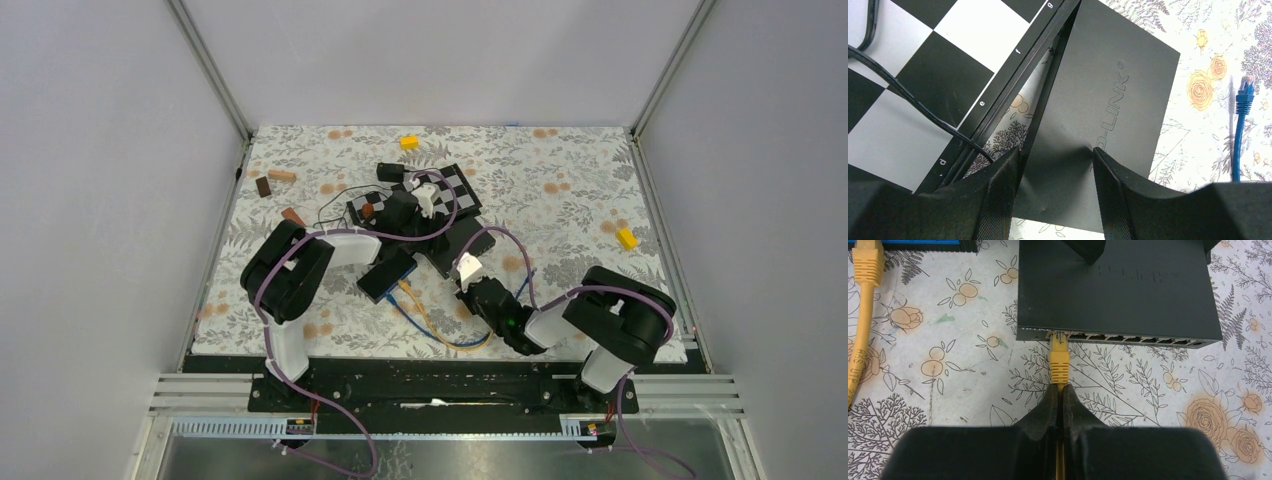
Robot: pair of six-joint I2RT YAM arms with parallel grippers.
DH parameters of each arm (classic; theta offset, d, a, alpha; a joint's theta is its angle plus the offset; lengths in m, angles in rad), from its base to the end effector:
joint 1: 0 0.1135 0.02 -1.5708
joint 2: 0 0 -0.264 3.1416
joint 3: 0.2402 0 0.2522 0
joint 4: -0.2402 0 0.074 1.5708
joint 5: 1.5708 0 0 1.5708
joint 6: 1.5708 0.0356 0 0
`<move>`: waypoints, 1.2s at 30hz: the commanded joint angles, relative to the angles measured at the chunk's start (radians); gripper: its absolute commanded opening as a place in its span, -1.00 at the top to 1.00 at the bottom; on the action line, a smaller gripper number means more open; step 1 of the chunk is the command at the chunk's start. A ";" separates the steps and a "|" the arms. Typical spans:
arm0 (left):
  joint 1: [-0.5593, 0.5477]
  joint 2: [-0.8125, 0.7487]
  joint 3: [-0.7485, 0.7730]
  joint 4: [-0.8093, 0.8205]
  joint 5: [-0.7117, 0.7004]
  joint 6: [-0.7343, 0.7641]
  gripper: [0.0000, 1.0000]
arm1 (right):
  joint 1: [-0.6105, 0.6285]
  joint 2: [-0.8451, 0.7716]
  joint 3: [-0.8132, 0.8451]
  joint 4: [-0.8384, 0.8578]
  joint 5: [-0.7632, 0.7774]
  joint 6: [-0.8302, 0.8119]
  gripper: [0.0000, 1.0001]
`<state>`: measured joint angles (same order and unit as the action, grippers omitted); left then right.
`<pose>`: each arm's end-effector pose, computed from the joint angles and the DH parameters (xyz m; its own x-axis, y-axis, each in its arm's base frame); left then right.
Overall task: Insert the plug into the switch port
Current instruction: Insert the connector into the switch port.
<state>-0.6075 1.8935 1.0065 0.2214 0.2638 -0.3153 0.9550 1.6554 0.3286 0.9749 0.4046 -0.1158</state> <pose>0.3151 -0.2304 0.1450 -0.7052 0.1256 -0.6978 0.5268 0.7516 -0.3970 0.1616 0.2041 0.1166 -0.1357 -0.3757 -0.9168 -0.5564 0.7945 -0.2432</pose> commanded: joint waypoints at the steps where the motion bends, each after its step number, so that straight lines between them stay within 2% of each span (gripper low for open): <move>1: -0.099 0.059 -0.044 -0.200 0.221 -0.024 -0.10 | -0.031 -0.044 0.118 0.123 0.063 -0.010 1.00; 14: -0.181 0.053 -0.123 -0.186 0.273 -0.045 -0.09 | -0.086 -0.177 0.058 0.232 -0.131 0.021 1.00; 22: -0.187 0.047 -0.146 -0.166 0.286 -0.059 -0.07 | -0.104 -0.264 0.067 0.204 -0.179 0.012 1.00; 27: -0.189 0.051 -0.133 -0.168 0.306 -0.055 -0.06 | -0.111 -0.206 0.047 0.241 -0.184 0.015 1.00; 32: -0.208 0.061 -0.122 -0.182 0.326 -0.037 -0.06 | -0.112 -0.047 0.011 0.354 -0.201 0.031 1.00; 36: -0.215 0.063 -0.119 -0.183 0.329 -0.036 -0.06 | -0.112 -0.041 0.011 0.367 -0.213 0.021 1.00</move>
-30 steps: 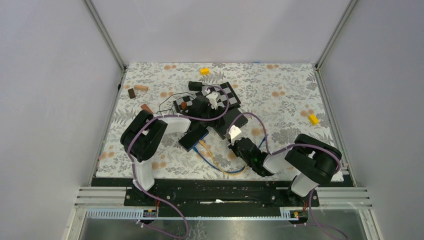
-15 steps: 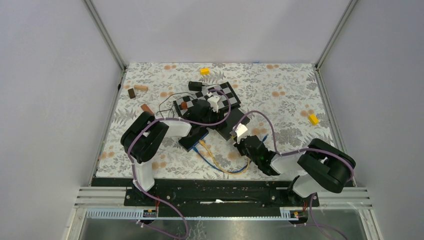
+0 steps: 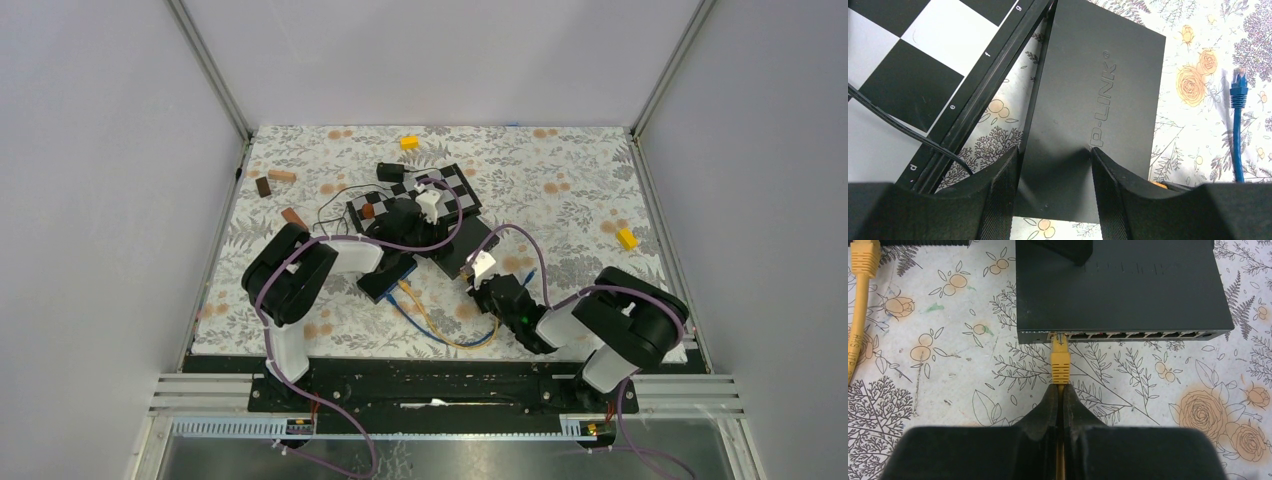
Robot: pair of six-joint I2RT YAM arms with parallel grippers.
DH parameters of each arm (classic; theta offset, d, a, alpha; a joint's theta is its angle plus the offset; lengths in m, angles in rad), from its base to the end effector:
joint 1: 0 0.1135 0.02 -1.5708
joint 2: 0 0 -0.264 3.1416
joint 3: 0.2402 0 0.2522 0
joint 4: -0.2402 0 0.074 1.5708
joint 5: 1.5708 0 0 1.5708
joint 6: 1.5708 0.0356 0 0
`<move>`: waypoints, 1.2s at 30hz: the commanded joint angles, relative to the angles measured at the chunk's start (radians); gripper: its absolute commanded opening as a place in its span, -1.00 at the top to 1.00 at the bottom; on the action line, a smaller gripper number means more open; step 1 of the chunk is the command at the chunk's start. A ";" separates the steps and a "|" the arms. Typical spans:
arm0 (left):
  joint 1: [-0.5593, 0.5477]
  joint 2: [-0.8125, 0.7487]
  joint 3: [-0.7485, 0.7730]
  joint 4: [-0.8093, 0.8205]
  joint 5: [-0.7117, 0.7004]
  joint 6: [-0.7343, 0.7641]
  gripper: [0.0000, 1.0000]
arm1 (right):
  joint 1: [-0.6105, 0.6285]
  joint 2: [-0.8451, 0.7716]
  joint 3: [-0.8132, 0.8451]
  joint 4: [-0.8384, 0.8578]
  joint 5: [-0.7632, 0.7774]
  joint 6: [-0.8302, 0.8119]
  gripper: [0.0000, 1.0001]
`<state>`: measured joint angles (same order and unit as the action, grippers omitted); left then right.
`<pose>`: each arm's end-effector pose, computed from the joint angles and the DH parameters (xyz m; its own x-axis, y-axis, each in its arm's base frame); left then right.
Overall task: Insert the plug into the switch port
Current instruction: Insert the connector into the switch port.
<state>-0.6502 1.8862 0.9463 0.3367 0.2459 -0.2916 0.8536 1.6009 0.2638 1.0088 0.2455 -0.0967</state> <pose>0.3006 -0.2395 0.1405 -0.6471 0.1419 -0.7491 0.5854 0.7219 -0.3690 0.1681 0.1795 0.1180 -0.1550 -0.3202 -0.9346 -0.5976 0.7837 -0.1694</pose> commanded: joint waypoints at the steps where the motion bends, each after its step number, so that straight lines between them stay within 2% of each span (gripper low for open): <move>1: -0.172 0.070 -0.058 -0.300 0.347 -0.059 -0.06 | -0.011 -0.003 0.080 0.324 -0.055 -0.003 1.00; 11: -0.173 0.074 -0.055 -0.305 0.342 -0.054 -0.05 | -0.019 -0.203 0.161 0.157 -0.082 -0.043 1.00; 23: -0.173 0.072 -0.050 -0.304 0.337 -0.054 -0.06 | -0.022 -0.003 0.103 0.299 -0.058 -0.009 1.00; 27: -0.169 0.052 -0.045 -0.301 0.241 -0.077 -0.16 | -0.023 -0.013 0.093 0.253 -0.074 -0.003 0.99; 33: -0.118 0.068 0.047 -0.308 0.162 -0.112 -0.26 | -0.023 -0.060 0.022 0.200 -0.105 0.046 0.74; 36: -0.089 0.065 0.094 -0.327 0.117 -0.107 -0.39 | -0.023 -0.096 -0.021 0.183 -0.119 0.055 0.74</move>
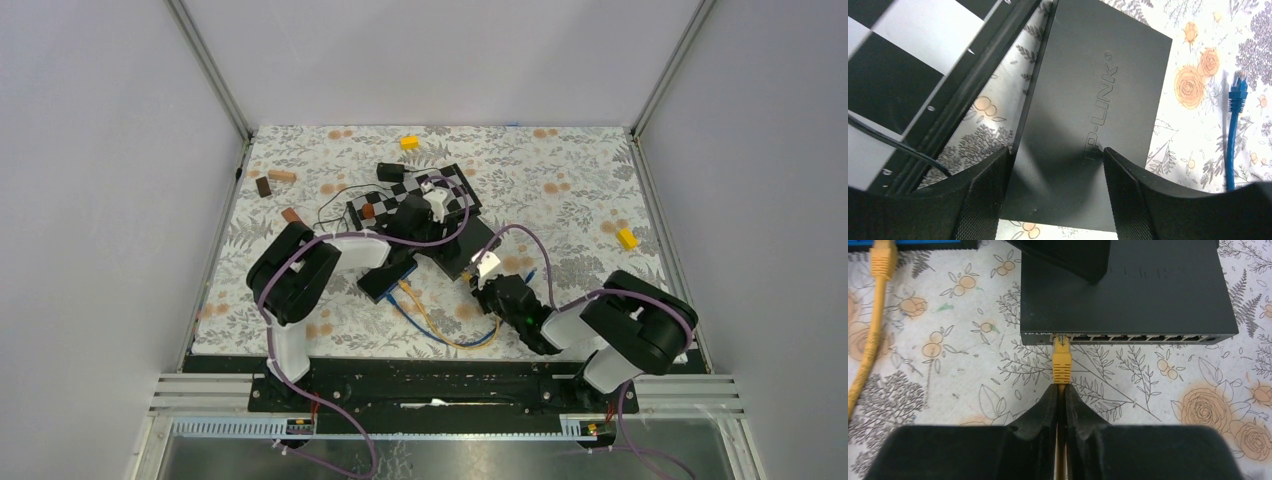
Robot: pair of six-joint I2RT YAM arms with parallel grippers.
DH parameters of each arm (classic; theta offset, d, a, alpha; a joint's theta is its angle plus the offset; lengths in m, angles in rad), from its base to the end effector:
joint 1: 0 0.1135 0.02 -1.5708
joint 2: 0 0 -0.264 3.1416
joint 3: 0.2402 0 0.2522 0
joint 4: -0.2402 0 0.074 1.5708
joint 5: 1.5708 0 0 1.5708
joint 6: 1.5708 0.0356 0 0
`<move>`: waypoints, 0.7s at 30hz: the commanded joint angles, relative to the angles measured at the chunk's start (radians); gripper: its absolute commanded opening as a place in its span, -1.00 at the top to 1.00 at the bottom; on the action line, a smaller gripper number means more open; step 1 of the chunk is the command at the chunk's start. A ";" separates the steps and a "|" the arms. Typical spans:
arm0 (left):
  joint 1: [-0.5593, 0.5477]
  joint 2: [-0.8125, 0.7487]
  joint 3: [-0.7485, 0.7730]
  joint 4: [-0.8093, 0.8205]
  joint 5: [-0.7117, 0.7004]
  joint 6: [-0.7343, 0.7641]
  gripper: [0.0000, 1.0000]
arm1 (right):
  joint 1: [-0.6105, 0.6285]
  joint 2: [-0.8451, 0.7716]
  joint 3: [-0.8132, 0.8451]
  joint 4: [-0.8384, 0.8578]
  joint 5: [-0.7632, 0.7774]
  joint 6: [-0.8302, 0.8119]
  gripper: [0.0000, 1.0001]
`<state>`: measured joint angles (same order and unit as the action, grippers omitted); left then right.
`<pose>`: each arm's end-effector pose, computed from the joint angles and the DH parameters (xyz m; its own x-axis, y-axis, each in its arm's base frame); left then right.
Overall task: Insert the plug into the switch port
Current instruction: Insert the connector into the switch port.
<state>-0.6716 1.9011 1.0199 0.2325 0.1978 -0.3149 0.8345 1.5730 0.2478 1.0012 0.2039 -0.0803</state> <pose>0.3045 -0.2510 0.1466 -0.6766 0.1499 -0.7209 0.5502 0.7536 -0.3597 0.1675 0.1741 0.1198 -0.1652 -0.2993 -0.9397 -0.6119 0.7784 -0.1403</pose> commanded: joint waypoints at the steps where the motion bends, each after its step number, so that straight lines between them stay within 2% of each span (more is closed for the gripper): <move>1: -0.055 0.050 0.034 -0.225 0.154 -0.075 -0.45 | -0.004 -0.078 -0.023 0.187 -0.085 0.036 0.74; 3: -0.036 0.056 0.069 -0.242 0.128 -0.058 -0.50 | -0.003 -0.099 -0.037 0.159 -0.091 0.036 0.72; 10: 0.019 0.069 0.149 -0.293 0.086 -0.038 -0.59 | -0.005 -0.173 -0.063 0.045 -0.114 0.063 0.41; 15: 0.042 0.054 0.163 -0.297 0.072 -0.041 -0.63 | -0.003 -0.253 -0.067 -0.067 -0.041 0.132 0.29; 18: 0.048 0.021 0.171 -0.302 0.058 -0.040 -0.64 | -0.004 -0.328 -0.041 -0.204 0.081 0.258 0.14; 21: 0.050 -0.029 0.186 -0.314 0.034 -0.035 -0.66 | -0.004 -0.388 0.051 -0.502 0.199 0.432 0.09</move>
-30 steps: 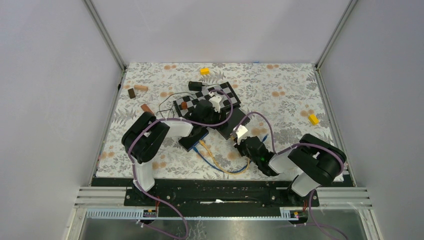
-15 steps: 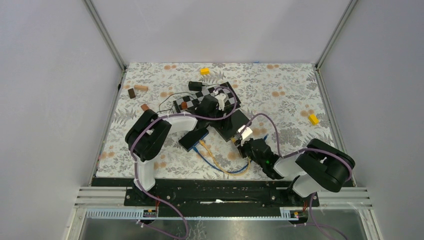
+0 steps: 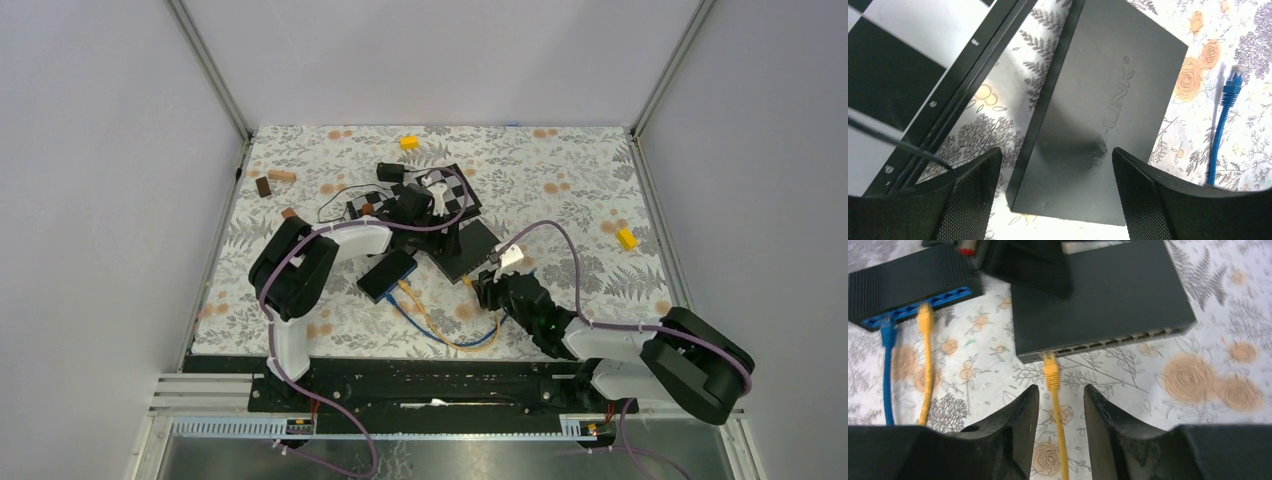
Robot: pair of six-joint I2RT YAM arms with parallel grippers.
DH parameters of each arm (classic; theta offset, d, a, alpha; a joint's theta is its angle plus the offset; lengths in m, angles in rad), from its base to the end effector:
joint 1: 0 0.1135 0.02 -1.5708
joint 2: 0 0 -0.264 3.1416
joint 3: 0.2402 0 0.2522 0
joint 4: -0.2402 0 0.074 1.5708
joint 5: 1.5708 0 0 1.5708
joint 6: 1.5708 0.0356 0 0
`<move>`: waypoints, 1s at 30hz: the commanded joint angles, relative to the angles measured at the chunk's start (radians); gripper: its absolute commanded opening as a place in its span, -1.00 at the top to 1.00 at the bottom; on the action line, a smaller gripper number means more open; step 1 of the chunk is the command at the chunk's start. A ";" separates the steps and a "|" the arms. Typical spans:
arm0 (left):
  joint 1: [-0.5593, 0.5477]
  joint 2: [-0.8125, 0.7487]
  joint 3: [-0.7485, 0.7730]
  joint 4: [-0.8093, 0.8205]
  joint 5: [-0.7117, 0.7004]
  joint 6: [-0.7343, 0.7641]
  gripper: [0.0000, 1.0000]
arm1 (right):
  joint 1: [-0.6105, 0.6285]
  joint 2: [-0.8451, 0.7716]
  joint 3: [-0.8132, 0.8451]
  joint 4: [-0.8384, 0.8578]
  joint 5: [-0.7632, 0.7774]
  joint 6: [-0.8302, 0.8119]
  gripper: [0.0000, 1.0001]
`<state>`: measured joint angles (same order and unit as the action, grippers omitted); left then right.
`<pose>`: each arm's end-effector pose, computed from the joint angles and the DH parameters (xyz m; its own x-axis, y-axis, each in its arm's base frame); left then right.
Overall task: Insert the plug into the switch port
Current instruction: Insert the connector into the switch port.
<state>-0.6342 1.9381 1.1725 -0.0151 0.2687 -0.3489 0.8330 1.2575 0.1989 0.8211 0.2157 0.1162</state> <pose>0.3246 -0.2505 0.1572 -0.7800 0.1646 -0.6037 0.4858 0.7674 -0.4185 0.1514 0.1552 0.1549 -0.2248 -0.0789 -0.9712 -0.5606 0.8257 0.0627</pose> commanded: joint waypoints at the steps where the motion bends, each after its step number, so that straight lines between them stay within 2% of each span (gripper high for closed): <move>1: 0.013 -0.083 0.039 -0.071 -0.043 0.001 -0.66 | -0.004 -0.079 0.148 -0.444 0.234 0.308 0.08; 7: 0.013 -0.162 0.067 -0.115 -0.054 0.020 -0.68 | -0.040 -0.073 0.396 -0.911 0.443 0.562 0.04; 10: 0.014 -0.192 0.059 -0.130 -0.057 0.025 -0.68 | -0.144 -0.079 0.449 -1.051 0.419 0.687 0.09; 13: 0.014 -0.221 0.044 -0.149 -0.054 0.030 -0.69 | -0.239 -0.083 0.470 -1.128 0.365 0.737 0.09; 18: 0.016 -0.257 0.003 -0.138 -0.058 0.028 -0.70 | -0.312 -0.051 0.467 -1.160 0.294 0.739 0.03; 22: 0.019 -0.253 -0.009 -0.130 -0.059 0.019 -0.70 | -0.351 0.014 0.434 -1.072 0.169 0.716 0.03; 26: 0.019 -0.249 -0.007 -0.128 -0.043 0.016 -0.70 | -0.359 0.083 0.446 -1.055 0.165 0.697 0.04; 30: 0.020 -0.251 -0.008 -0.128 -0.043 0.018 -0.70 | -0.364 0.139 0.443 -1.017 0.166 0.667 0.14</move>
<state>-0.6201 1.7210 1.1679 -0.1707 0.2272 -0.3367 0.4793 1.3552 0.6399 -0.2436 0.3969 0.8055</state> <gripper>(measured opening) 0.847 0.455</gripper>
